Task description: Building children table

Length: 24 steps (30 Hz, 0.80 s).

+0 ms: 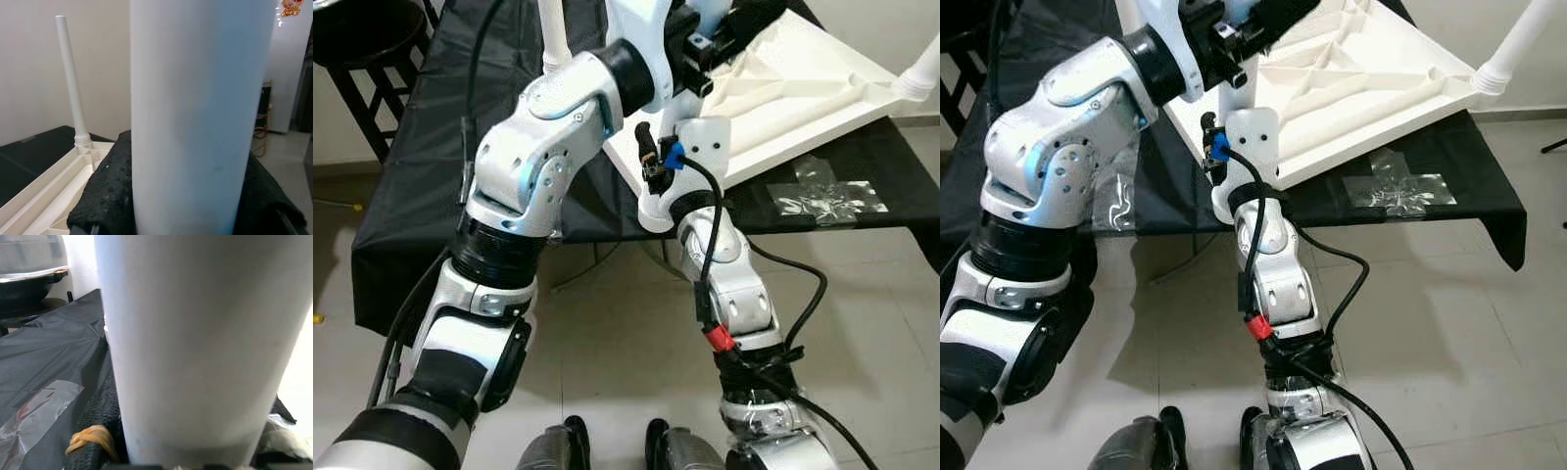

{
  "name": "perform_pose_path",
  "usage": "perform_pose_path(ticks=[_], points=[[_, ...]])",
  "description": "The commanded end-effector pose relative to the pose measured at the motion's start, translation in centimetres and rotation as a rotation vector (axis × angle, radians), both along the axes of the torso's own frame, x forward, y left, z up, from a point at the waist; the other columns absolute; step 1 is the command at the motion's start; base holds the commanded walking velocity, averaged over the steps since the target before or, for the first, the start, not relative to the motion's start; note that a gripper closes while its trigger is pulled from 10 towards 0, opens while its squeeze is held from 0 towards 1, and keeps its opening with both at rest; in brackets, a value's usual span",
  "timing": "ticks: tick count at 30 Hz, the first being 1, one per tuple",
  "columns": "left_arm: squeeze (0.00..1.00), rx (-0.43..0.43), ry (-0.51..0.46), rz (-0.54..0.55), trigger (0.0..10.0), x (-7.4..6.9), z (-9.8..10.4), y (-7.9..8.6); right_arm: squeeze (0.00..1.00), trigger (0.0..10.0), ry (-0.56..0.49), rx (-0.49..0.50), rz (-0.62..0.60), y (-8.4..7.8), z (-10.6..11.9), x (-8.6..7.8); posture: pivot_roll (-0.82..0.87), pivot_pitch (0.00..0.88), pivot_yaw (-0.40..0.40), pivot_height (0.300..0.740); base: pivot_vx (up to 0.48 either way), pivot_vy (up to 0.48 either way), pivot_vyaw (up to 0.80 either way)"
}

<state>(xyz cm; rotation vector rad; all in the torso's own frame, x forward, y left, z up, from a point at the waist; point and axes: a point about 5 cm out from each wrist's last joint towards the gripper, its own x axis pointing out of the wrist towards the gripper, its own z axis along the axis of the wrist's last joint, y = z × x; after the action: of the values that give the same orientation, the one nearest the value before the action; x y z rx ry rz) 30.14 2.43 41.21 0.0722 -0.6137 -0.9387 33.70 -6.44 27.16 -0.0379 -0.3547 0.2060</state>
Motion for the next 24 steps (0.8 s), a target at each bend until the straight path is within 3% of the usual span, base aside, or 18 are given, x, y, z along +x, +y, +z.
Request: perform_pose_path(ticks=[1, 7, 8, 9, 10, 19, 24], points=[[0.00, 0.049, -0.068, -0.102, 0.0, -2.0, 0.6, -2.3, 0.00, 10.0, 0.123, -0.009, 0.021, 0.5, -2.4, 0.4, 0.02, 0.250, -0.022, 0.740, 0.000, 0.000, 0.00], [0.00, 0.065, -0.062, -0.101, 0.0, -1.0, 0.5, -2.2, 0.00, 10.0, 0.112, -0.006, 0.034, 0.4, -2.0, 0.4, 0.02, 0.250, -0.021, 0.740, 0.000, 0.000, 0.00], [0.00, 0.069, -0.060, -0.102, 0.0, -1.0, 0.5, -2.2, 0.33, 10.0, 0.105, -0.004, 0.042, 0.3, -1.8, 0.4, 0.02, 0.251, -0.020, 0.740, 0.000, 0.000, 0.00], [0.00, 0.069, -0.060, -0.102, 0.0, -1.0, 0.5, -2.2, 0.33, 10.0, 0.105, -0.004, 0.042, 0.3, -1.8, 0.4, 0.02, 0.251, -0.020, 0.740, 0.000, 0.000, 0.00], [0.00, 0.078, -0.056, -0.099, 0.0, -1.1, 0.5, -2.1, 1.00, 10.0, 0.087, 0.005, 0.059, -0.1, -1.4, 0.4, 0.02, 0.249, -0.018, 0.740, 0.000, 0.000, 0.00], [0.00, 0.083, -0.055, -0.098, 0.0, -1.0, 0.5, -2.0, 1.00, 10.0, 0.006, 0.024, 0.217, -0.5, 0.6, -0.1, 0.02, 0.250, -0.016, 0.740, 0.000, 0.000, 0.00], [0.00, 0.084, -0.058, -0.101, 0.0, -1.0, 0.5, -2.0, 1.00, 10.0, -0.065, -0.059, 0.344, -1.5, 2.3, -0.5, 0.02, 0.249, -0.014, 0.740, 0.000, 0.000, 0.00]])
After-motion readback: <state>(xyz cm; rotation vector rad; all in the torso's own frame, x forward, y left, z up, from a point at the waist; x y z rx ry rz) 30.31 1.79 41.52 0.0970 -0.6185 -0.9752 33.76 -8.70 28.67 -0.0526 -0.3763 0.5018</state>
